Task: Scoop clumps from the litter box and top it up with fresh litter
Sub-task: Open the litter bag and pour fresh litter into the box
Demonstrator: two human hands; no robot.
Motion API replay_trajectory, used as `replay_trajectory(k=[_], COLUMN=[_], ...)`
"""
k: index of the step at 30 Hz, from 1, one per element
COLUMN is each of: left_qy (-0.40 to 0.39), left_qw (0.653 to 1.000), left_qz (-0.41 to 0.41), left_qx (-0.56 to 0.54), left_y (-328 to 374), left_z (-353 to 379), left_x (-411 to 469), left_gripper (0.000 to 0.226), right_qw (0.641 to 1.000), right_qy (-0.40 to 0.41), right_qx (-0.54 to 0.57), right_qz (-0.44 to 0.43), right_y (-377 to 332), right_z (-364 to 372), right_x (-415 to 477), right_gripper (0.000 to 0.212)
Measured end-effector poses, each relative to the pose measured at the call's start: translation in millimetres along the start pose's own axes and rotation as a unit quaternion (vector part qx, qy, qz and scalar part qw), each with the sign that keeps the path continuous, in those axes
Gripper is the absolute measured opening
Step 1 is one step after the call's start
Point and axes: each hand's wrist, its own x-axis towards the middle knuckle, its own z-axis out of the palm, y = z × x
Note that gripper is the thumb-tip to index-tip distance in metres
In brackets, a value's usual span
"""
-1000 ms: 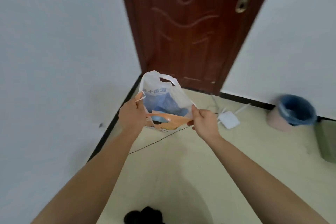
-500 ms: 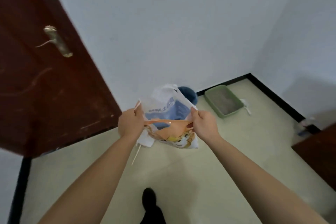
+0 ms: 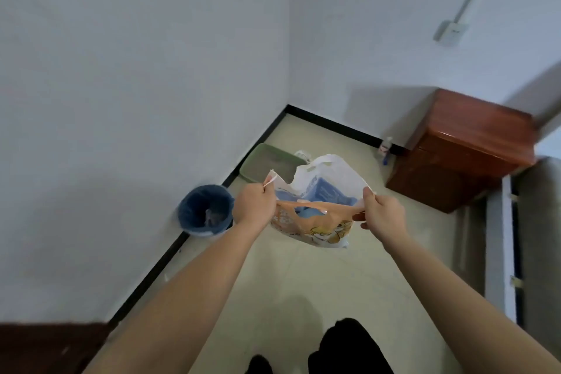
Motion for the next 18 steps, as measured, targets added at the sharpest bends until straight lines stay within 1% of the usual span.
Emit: replay_trajectory(k=[3,5,10,14,15,18], left_qy=[-0.025,-0.037,-0.085,-0.145,-0.155,-0.179], left_qw=[0.999,0.997,0.99,0.971,0.968,0.961], left_qz=[0.034,0.034,-0.04,-0.124,-0.139,-0.158], left_qx=[0.029,0.052,0.108,0.142,0.138,0.141], left_y=[29.4,44.2,55.2,49.9,46.8,34.1], left_z=[32.9,61.2,156.7,242.1,262.7,317.6], left_x=[48.3,81.5,174.2,253.8,274.6,332.4], left_gripper=[0.072,0.073,0.078,0.067,0.068,0.082], right_qw=[0.999,0.999,0.997,0.988,0.985,0.975], right_qy=[0.027,0.032,-0.013,-0.065,-0.079,-0.109], right_qx=[0.011,0.003,-0.03,-0.083,-0.097,-0.126], right_qz=[0.025,0.041,0.071,0.11,0.118,0.146], right_y=[1.5,8.8,55.3,100.3,108.4,131.1], right_z=[-7.0,-5.6,22.0,59.0,69.7,102.8], right_x=[47.8,88.6,216.8,321.6,345.6,413.5], right_gripper=[0.058,0.057,0.055,0.054,0.054,0.056])
